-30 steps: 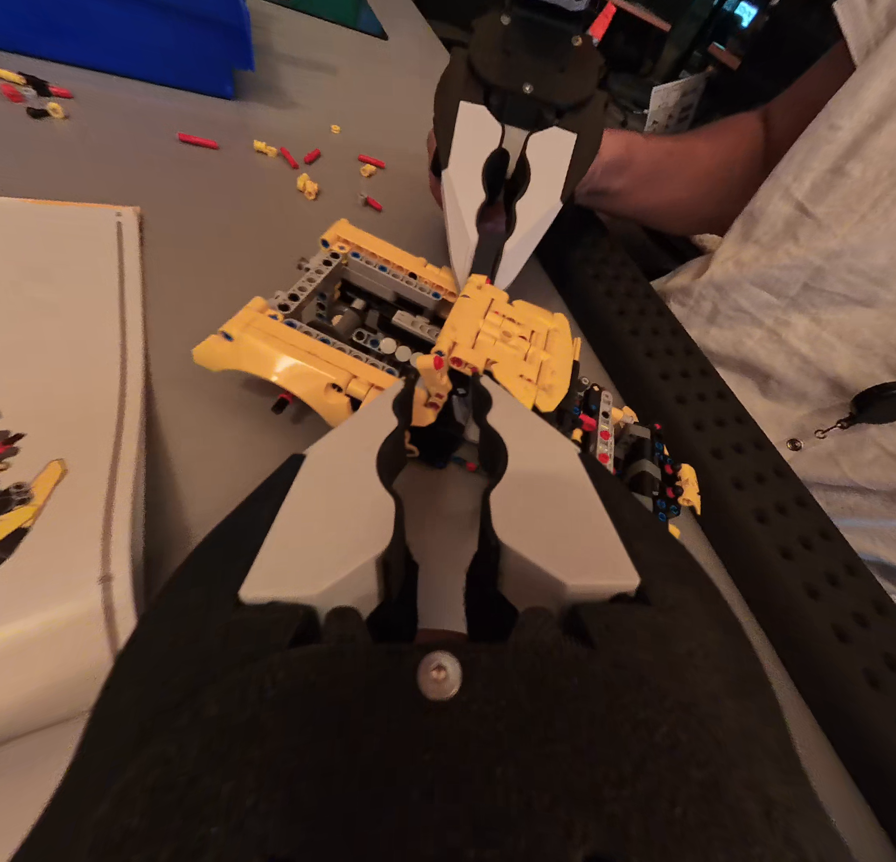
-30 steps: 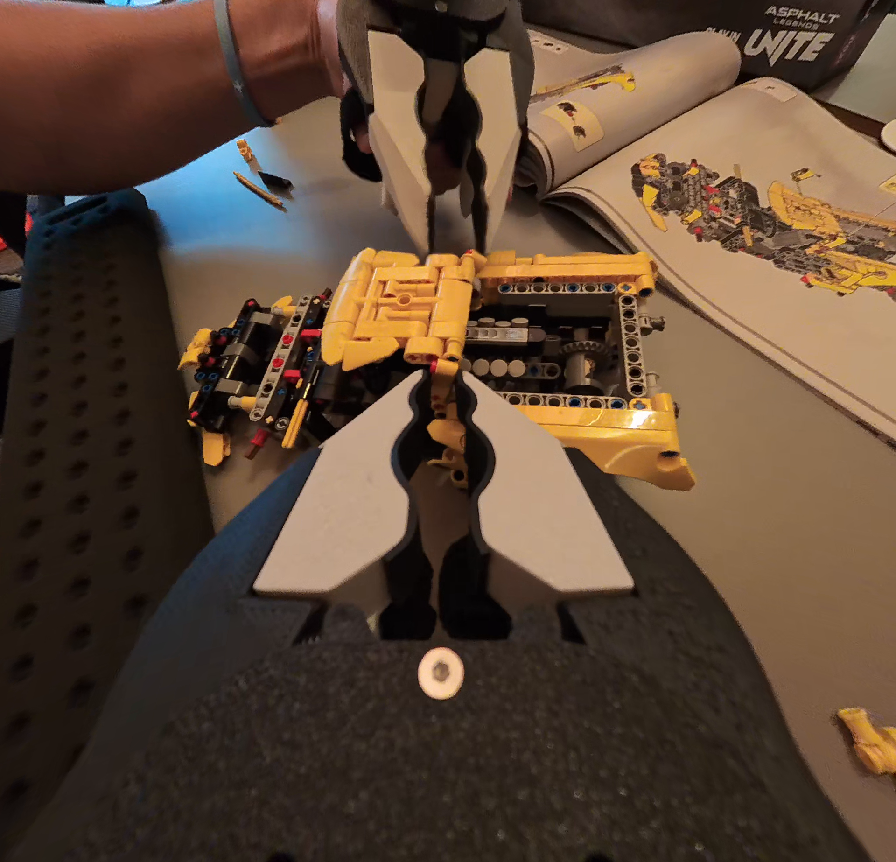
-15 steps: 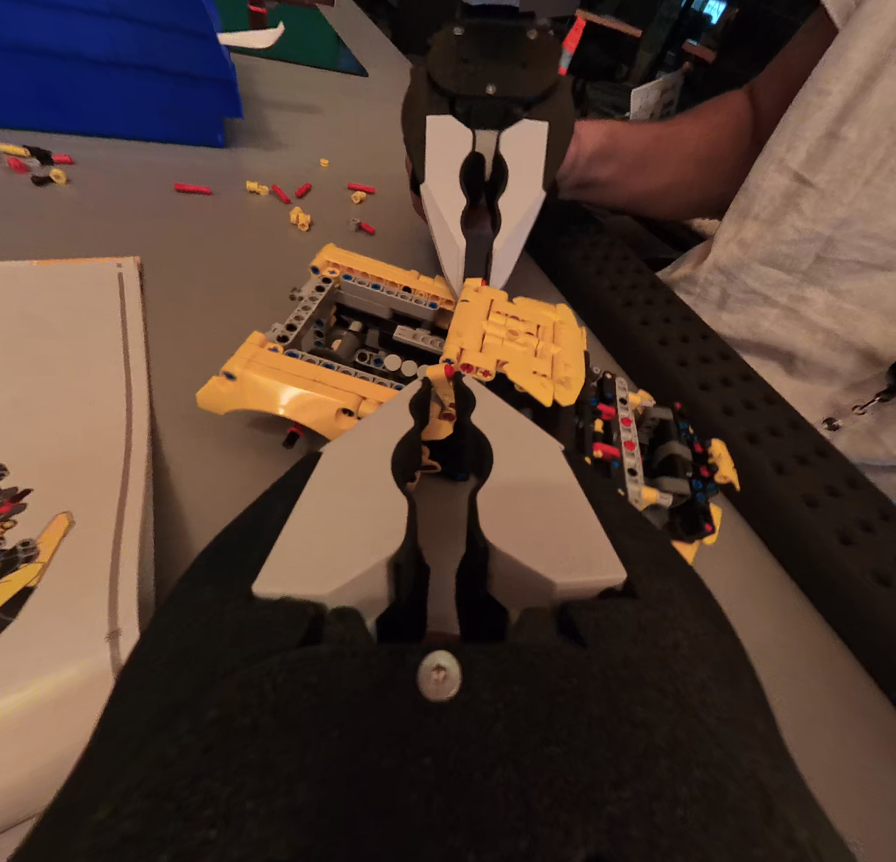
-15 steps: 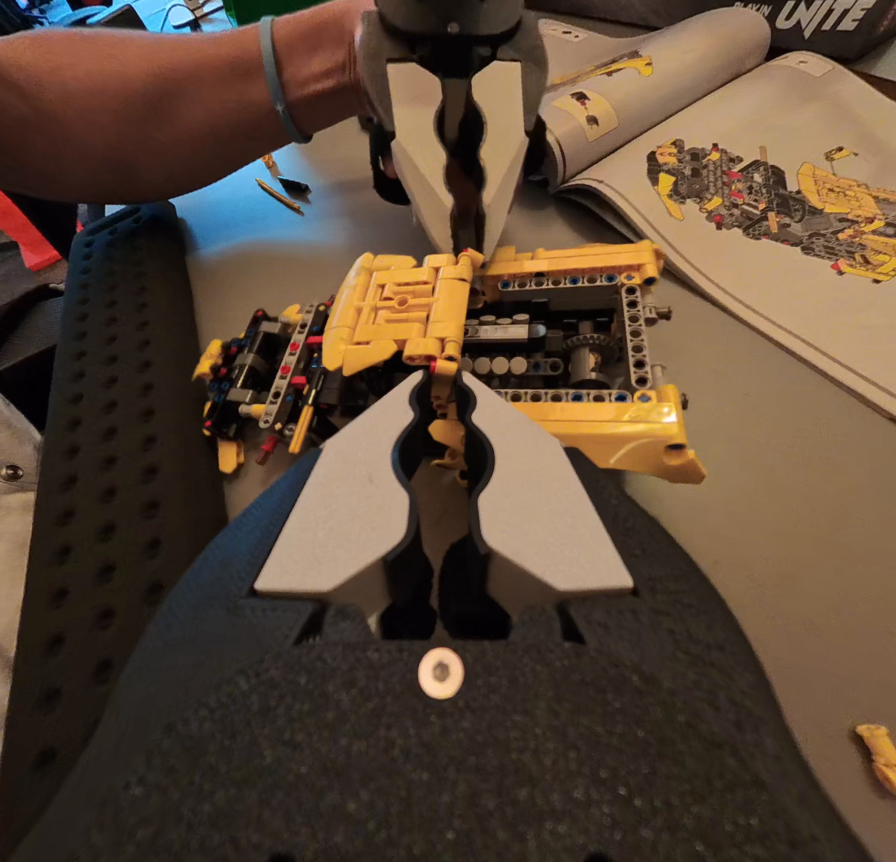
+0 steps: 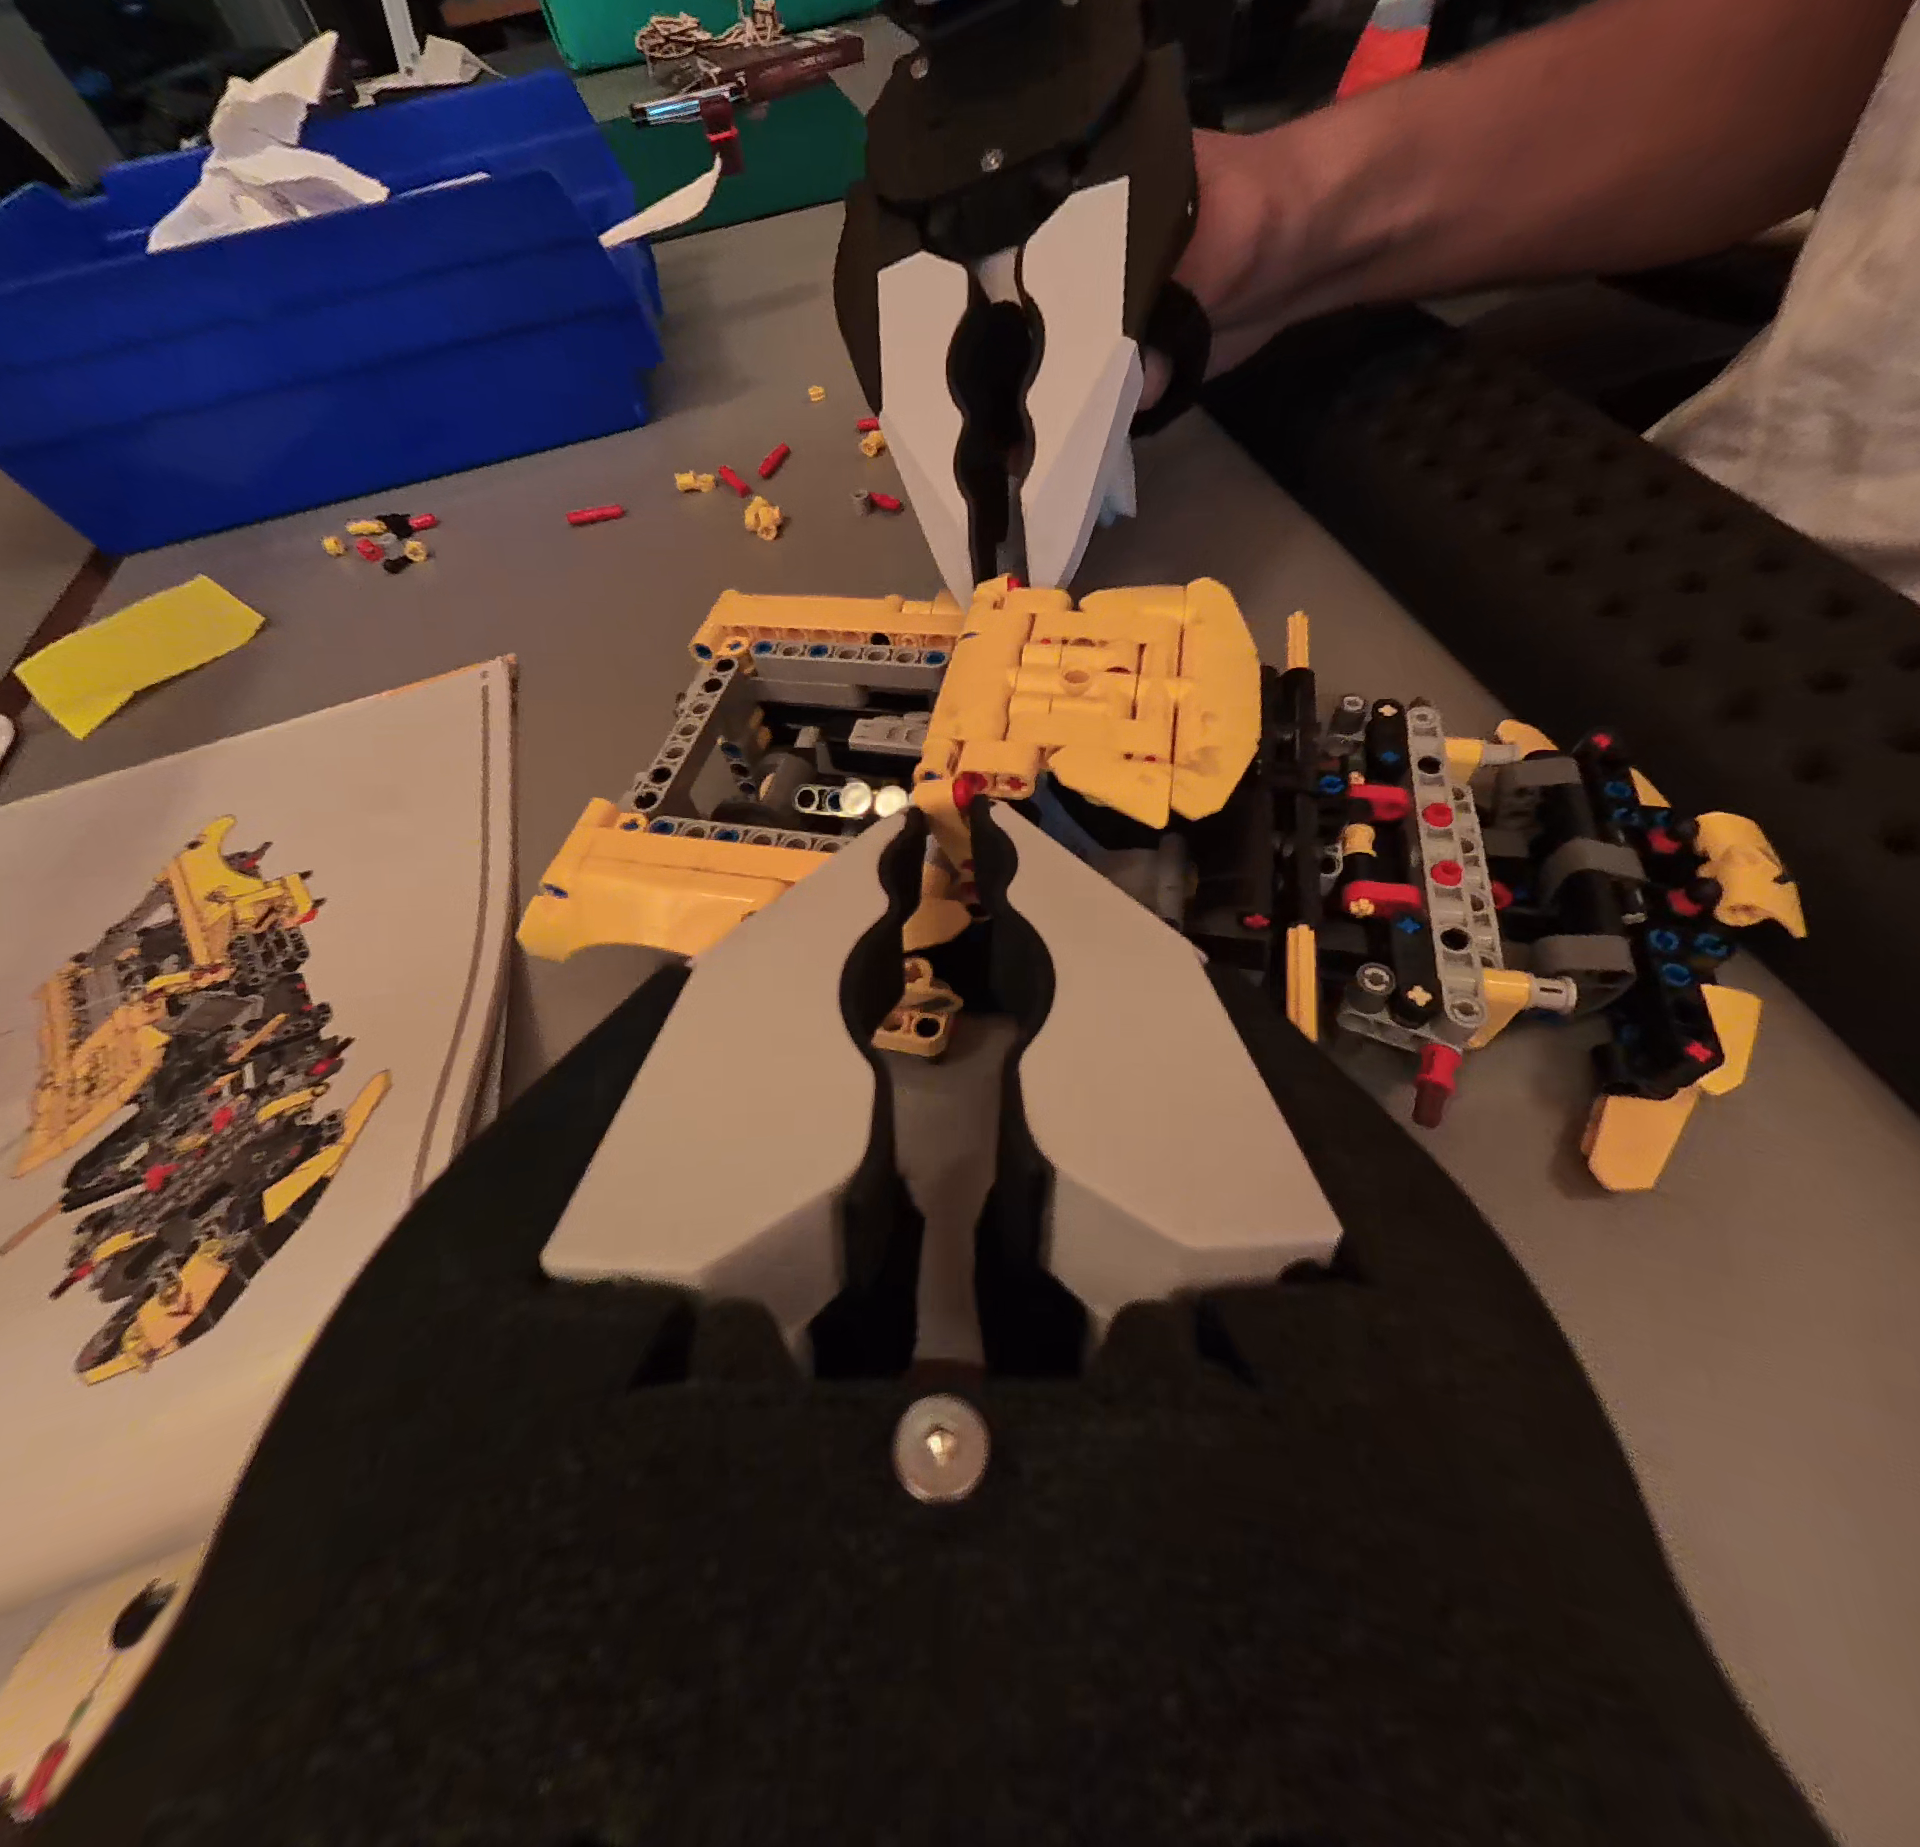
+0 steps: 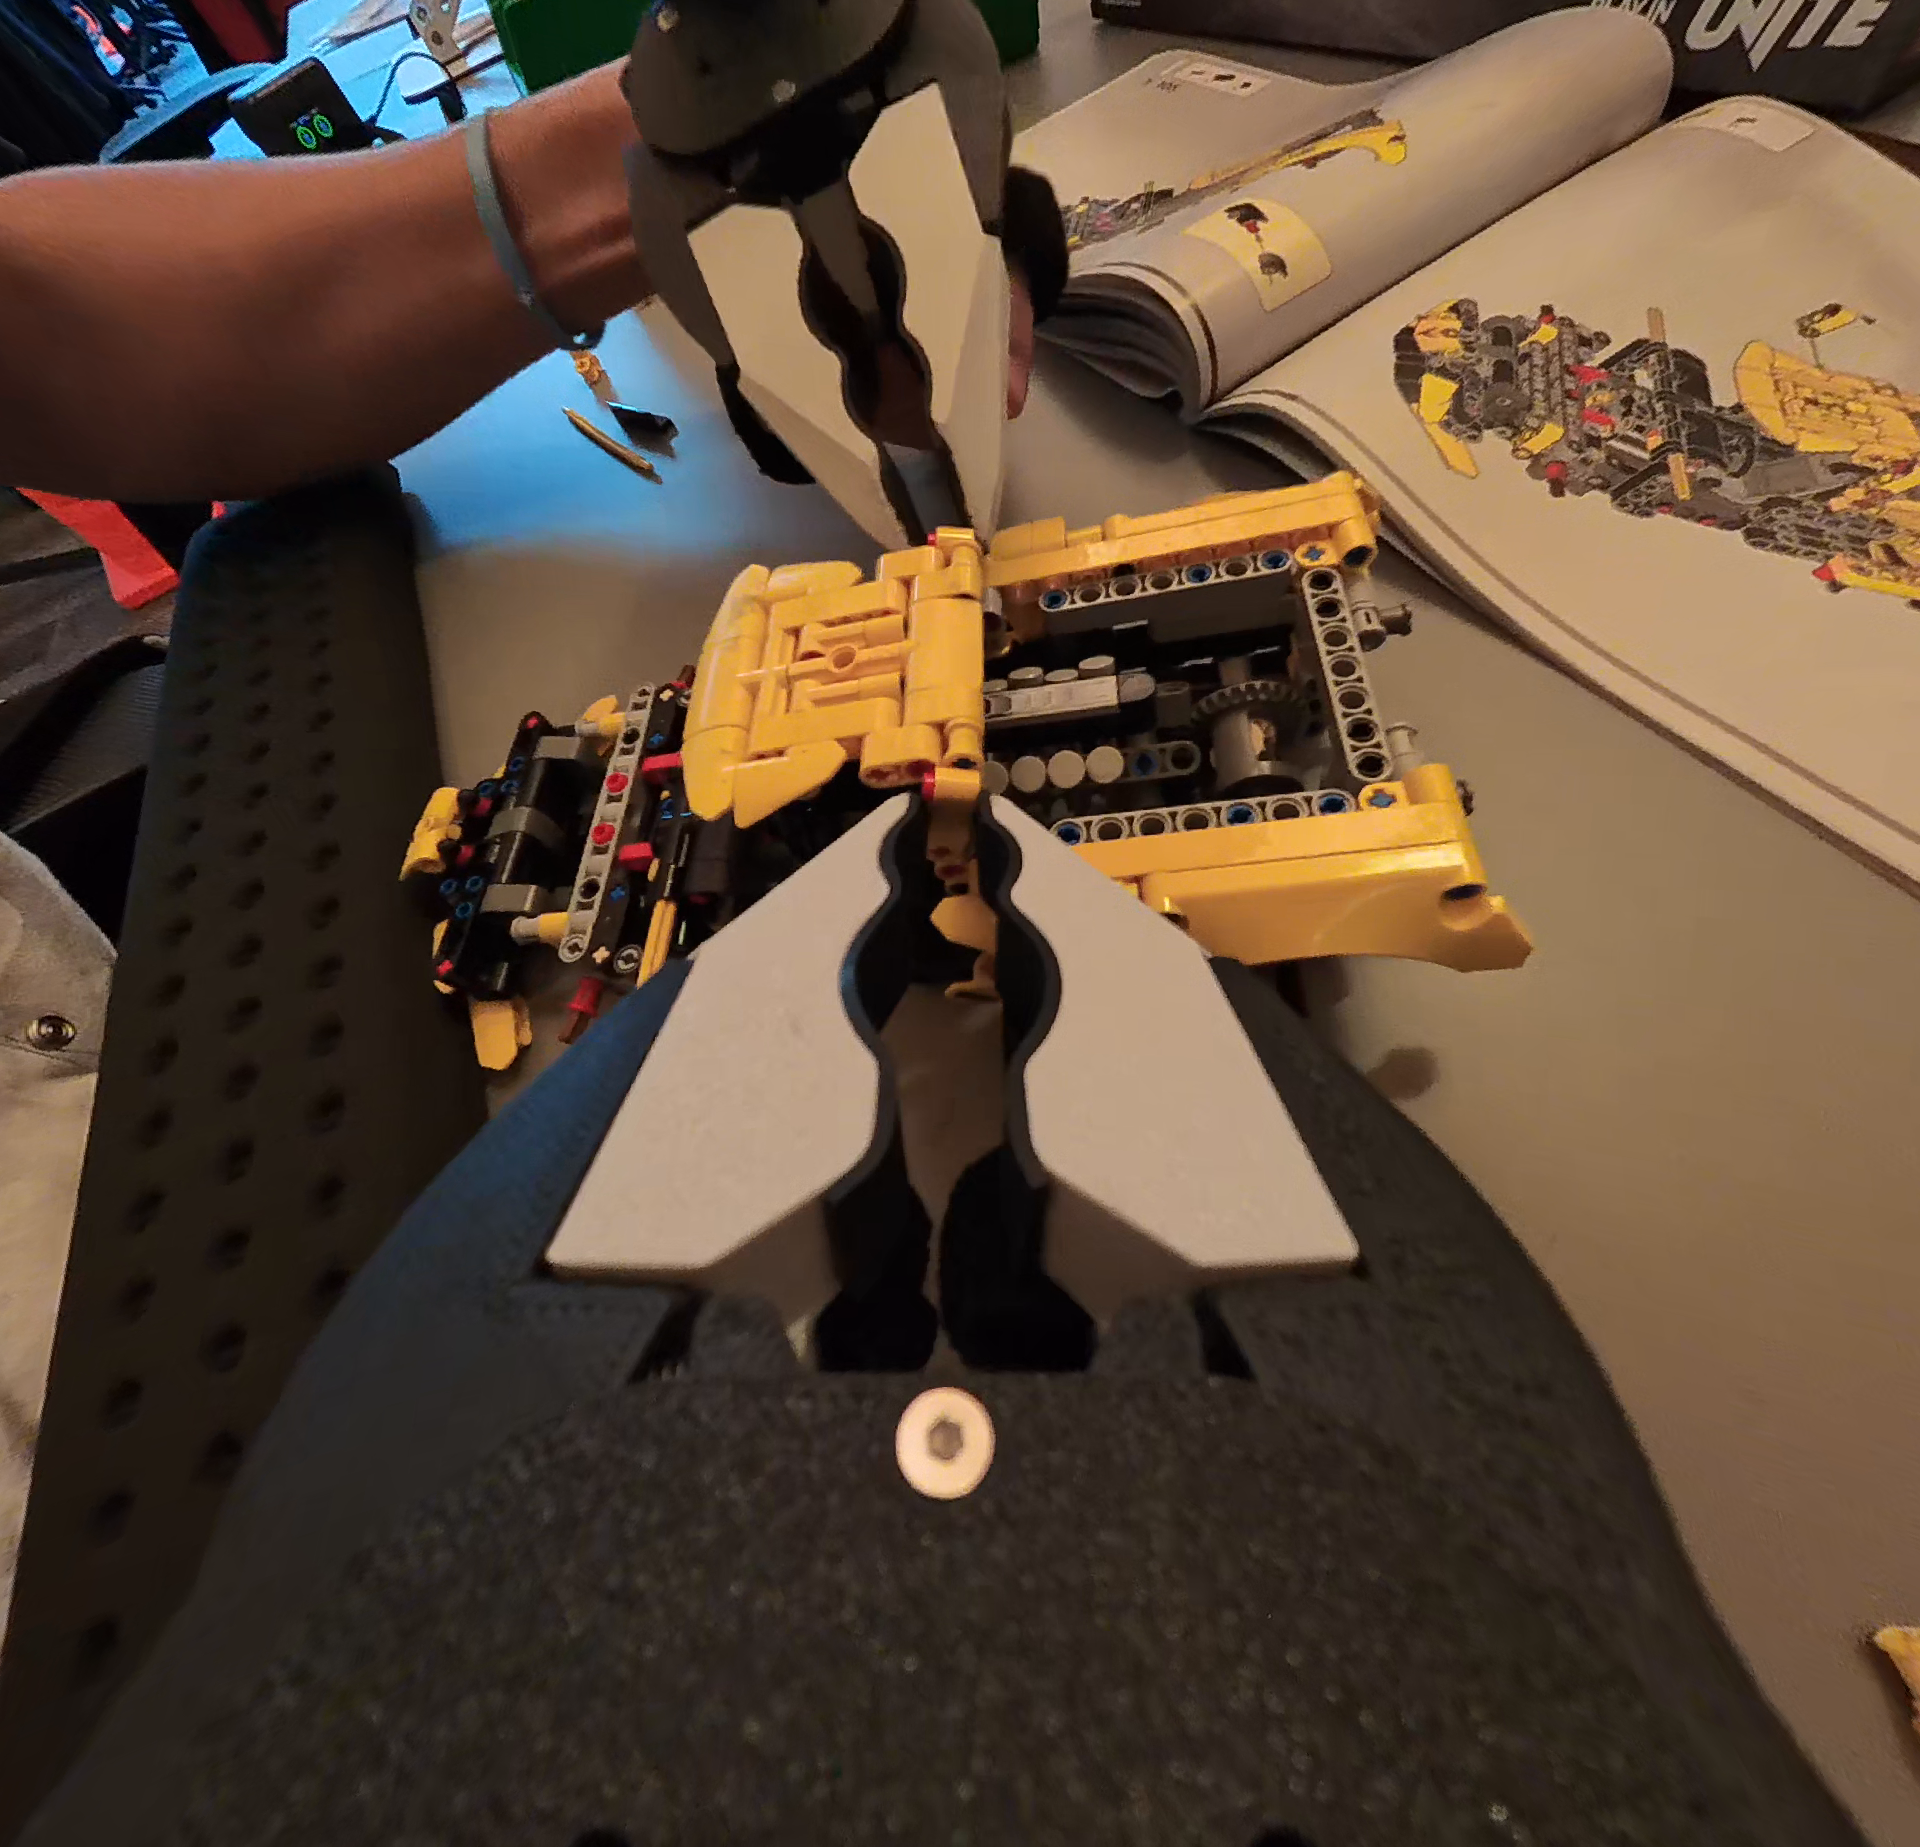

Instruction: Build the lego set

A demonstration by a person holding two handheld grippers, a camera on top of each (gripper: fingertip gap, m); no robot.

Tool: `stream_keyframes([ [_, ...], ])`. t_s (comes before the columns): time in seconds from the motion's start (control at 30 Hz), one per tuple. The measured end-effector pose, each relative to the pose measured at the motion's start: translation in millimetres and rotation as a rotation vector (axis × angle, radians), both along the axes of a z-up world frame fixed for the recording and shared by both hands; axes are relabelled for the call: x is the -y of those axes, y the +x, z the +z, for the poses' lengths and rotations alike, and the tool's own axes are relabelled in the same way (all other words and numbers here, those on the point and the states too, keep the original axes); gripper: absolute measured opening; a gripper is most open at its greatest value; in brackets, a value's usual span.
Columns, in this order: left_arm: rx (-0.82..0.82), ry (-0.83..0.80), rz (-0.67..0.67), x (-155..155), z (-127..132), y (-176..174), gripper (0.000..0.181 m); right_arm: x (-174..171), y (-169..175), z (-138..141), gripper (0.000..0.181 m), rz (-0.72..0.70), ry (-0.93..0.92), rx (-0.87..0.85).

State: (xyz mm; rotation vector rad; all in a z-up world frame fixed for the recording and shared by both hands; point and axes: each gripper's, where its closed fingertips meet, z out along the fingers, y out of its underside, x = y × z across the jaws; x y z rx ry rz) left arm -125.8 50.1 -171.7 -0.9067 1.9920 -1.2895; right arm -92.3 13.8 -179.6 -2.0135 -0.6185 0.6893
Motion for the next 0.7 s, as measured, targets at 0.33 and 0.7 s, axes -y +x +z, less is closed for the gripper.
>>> stream_keyframes([
  [0.33, -0.022, -0.016, -0.007, -2, -1, 8, 0.009, 1, 5, 0, 0.008, -0.089, 0.025, 0.065],
  [0.7, -0.158, -0.302, 0.018, -26, 15, 23, 0.021, -3, 12, 10, 0.020, -0.214, 0.085, -0.032],
])
